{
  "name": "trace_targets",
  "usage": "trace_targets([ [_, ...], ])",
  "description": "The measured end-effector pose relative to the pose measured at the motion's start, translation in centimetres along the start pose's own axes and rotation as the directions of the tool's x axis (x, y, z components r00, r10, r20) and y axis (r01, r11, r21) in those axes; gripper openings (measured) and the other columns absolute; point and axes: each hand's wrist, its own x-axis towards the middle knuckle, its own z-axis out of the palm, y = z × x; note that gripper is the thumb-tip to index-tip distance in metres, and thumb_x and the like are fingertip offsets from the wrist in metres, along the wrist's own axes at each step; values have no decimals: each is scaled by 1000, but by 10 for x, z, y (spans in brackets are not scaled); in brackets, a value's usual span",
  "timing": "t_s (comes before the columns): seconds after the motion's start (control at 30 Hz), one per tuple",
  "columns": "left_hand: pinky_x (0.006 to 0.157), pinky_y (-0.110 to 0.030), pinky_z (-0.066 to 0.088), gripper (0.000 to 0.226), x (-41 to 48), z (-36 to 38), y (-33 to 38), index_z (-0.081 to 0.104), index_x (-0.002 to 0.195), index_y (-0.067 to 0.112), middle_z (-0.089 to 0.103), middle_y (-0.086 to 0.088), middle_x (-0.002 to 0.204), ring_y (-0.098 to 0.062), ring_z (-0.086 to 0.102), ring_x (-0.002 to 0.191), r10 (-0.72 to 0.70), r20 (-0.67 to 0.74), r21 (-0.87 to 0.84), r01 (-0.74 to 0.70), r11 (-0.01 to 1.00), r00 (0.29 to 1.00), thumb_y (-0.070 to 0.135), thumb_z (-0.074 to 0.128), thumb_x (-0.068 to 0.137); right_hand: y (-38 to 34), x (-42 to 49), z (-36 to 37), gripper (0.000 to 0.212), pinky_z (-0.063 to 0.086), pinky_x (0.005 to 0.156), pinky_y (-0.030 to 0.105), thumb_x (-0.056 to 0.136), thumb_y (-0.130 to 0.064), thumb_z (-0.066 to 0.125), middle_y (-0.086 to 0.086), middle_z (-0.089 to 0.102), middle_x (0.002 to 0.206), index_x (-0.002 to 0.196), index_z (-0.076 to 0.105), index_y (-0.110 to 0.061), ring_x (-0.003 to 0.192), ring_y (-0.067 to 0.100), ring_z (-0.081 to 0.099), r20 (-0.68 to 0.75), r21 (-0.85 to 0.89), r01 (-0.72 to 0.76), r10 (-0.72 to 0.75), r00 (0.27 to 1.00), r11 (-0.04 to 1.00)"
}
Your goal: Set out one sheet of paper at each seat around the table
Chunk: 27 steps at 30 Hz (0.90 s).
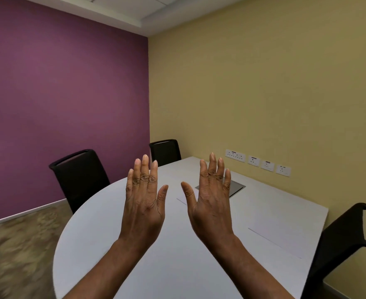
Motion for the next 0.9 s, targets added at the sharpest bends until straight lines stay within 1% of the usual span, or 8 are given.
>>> trace_targets([
  [0.1,124,-45,6,59,-6,-18,-26,17,155,8,8,-11,165,-25,1,153,-11,-6,16,11,1000,1000,29,36,103,-24,0,10,72,6,124,52,105,-48,38,12,0,169,160,15,-8,156,24,-9,-9,0,15,-15,1000,1000],
  [0.23,124,-47,7,58,-3,-46,-75,19,155,6,9,-12,165,-25,2,153,-11,-17,32,11,999,1000,28,35,104,-66,4,32,71,9,124,54,105,-46,39,14,4,169,159,19,-6,156,26,-6,-35,-5,6,-6,999,1000],
  [0.4,124,-47,8,57,0,-78,-152,19,155,5,10,-14,165,-26,3,153,38,-18,-21,-38,999,999,28,34,104,-140,-2,68,71,5,125,52,104,-44,42,12,4,169,159,19,-6,156,24,-8,-80,-11,-43,42,996,999],
  [0.6,123,-50,11,58,1,-111,-237,19,155,5,9,-14,165,-26,2,153,63,16,-78,-61,995,998,28,35,104,-223,-14,107,69,7,124,53,104,-41,45,13,7,169,159,21,-5,156,27,-4,-98,-42,-89,85,992,995],
  [0.77,124,-48,8,58,6,-111,-268,19,155,6,10,-13,165,-26,3,153,58,0,-155,-57,986,998,28,35,104,-252,-9,123,68,0,125,47,105,-42,43,12,8,169,159,22,-6,156,24,-5,-120,-95,-118,106,987,988],
  [0.9,124,-46,7,58,14,-101,-278,20,155,6,11,-13,165,-26,4,153,82,-8,-175,-82,981,997,27,37,104,-255,-3,134,68,2,125,48,105,-42,41,11,6,169,159,20,-6,156,26,-4,-126,-119,-123,108,986,985],
])
